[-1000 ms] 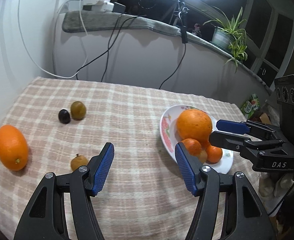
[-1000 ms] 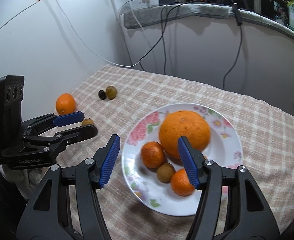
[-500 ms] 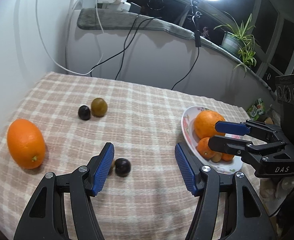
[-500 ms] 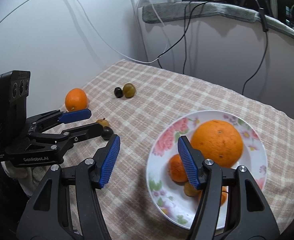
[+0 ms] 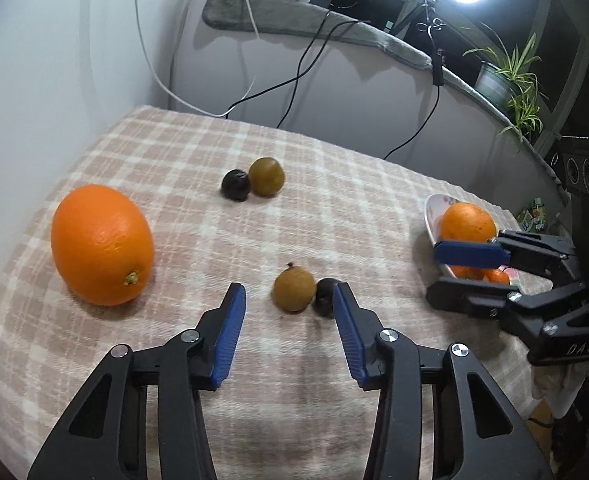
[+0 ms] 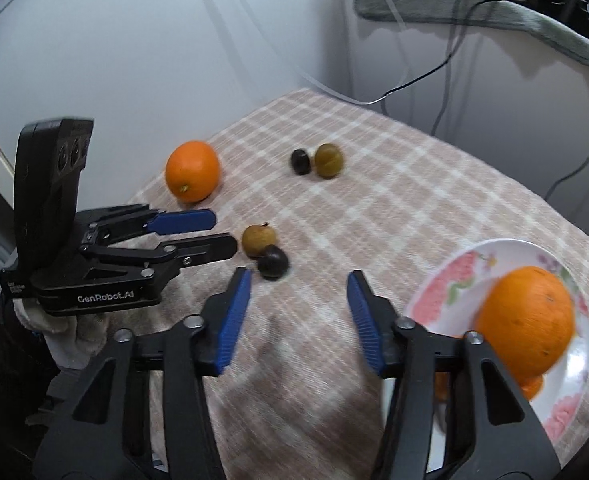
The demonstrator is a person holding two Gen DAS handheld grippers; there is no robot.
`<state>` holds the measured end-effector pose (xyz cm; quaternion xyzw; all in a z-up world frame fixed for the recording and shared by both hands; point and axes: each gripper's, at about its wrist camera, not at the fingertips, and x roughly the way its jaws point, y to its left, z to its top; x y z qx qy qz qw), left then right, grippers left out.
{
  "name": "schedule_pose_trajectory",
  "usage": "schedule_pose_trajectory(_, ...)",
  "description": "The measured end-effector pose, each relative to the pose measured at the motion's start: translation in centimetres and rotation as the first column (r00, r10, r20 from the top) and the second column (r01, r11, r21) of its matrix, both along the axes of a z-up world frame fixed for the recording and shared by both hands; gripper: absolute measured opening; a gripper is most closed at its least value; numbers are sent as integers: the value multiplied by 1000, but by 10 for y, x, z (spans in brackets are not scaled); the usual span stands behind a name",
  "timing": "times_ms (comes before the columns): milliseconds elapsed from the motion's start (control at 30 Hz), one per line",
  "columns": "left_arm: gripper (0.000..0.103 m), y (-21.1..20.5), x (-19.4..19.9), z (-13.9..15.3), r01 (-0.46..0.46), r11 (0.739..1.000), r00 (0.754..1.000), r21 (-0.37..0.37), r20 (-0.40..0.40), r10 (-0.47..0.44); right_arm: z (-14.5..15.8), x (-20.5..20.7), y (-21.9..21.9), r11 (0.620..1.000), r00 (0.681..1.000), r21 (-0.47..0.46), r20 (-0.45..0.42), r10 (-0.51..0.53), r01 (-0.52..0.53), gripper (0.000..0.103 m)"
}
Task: Organize fruits
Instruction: 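Move both grippers away from the plate back to the remaining fruit, then grasp a brown longan with the left gripper while the right gripper grasps a dark purple fruit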
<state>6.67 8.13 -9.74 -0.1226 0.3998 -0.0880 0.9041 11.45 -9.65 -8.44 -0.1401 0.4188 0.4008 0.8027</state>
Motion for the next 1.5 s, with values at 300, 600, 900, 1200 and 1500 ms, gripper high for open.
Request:
schedule_pose_trajectory(300,39,10,10,-9,11,998,999,-67,-37,-14,-20,-2,33,994,997,-82,3,74,-73,40)
schedule_pose_trajectory(600,38,8,21,-13,25,994,997,-103,-69,-32,-35,4,48,989,997,-128,13,82,-79,37)
schedule_pose_trajectory(900,38,6,31,-20,21,993,995,-117,-99,-33,-42,9,53,988,997,-135,14,73,-70,36)
schedule_pose_trajectory(1200,25,5,32,-20,30,992,994,-123,-99,-42,-47,13,55,990,998,-126,3,70,-69,26)
schedule_pose_trajectory(1500,24,4,28,-19,18,993,996,-118,-85,-28,-45,11,54,991,998,-118,8,64,-63,25)
